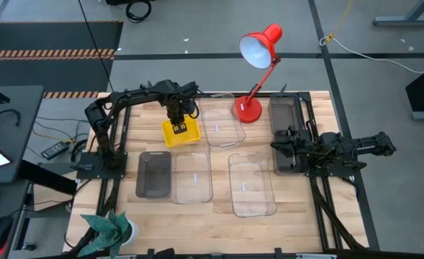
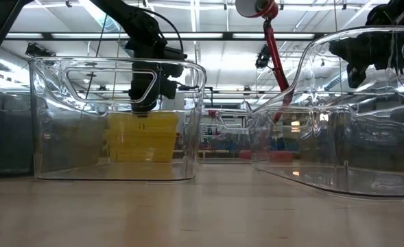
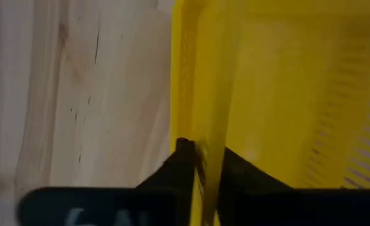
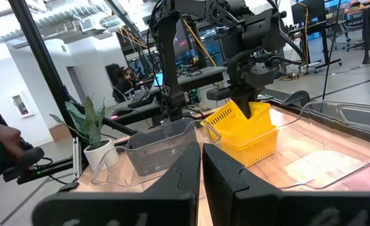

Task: Stack baskets by color
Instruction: Stack the top yellow bin on the bottom yellow bin, then stack the bottom right black transparent bin on the top right black transparent bin

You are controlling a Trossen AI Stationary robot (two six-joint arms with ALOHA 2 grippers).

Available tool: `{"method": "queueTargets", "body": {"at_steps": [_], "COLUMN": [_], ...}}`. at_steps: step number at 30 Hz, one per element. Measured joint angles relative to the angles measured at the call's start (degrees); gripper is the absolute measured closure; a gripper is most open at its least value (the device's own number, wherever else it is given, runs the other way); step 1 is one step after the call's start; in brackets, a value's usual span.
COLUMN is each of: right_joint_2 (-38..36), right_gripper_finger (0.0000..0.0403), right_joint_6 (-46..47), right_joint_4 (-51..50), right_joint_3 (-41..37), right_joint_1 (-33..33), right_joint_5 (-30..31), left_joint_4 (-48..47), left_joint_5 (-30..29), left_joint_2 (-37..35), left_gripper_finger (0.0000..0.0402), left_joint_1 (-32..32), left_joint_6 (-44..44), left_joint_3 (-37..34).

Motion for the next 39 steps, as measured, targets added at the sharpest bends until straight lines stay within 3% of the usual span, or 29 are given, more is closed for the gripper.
{"method": "queueTargets", "body": {"at_steps": [7, 11, 18, 23, 29, 39], "right_joint_2": [0.0, 0.0, -0.02, 0.0, -0.02, -0.01], "right_gripper_finger": [0.038, 0.038, 0.038, 0.038, 0.038, 0.038], "right_joint_6": [-0.02, 0.0, 0.0, 0.0, 0.0, 0.0], "right_joint_4": [0.0, 0.0, 0.0, 0.0, 0.0, 0.0], "right_joint_3": [0.0, 0.0, 0.0, 0.0, 0.0, 0.0], "right_joint_1": [0.0, 0.0, 0.0, 0.0, 0.0, 0.0], "right_joint_5": [0.01, -0.01, 0.0, 0.0, 0.01, -0.01], "left_joint_4": [-0.31, -0.31, 0.07, 4.63, 6.16, 7.01], "left_joint_5": [0.3, 0.27, -0.11, -3.92, -3.75, -3.94], "left_joint_2": [-0.02, -0.02, -0.66, -5.42, -9.69, -13.86], "left_gripper_finger": [0.0242, 0.0214, 0.0221, 0.0234, 0.0245, 0.0269], "left_joint_1": [0.41, 0.71, 0.65, -0.67, -3.28, -14.18], "left_joint_6": [0.37, 1.93, 2.27, 4.48, 4.07, 0.26], "left_joint_3": [0.0, 0.0, 0.0, 0.11, 0.11, 0.09]}}
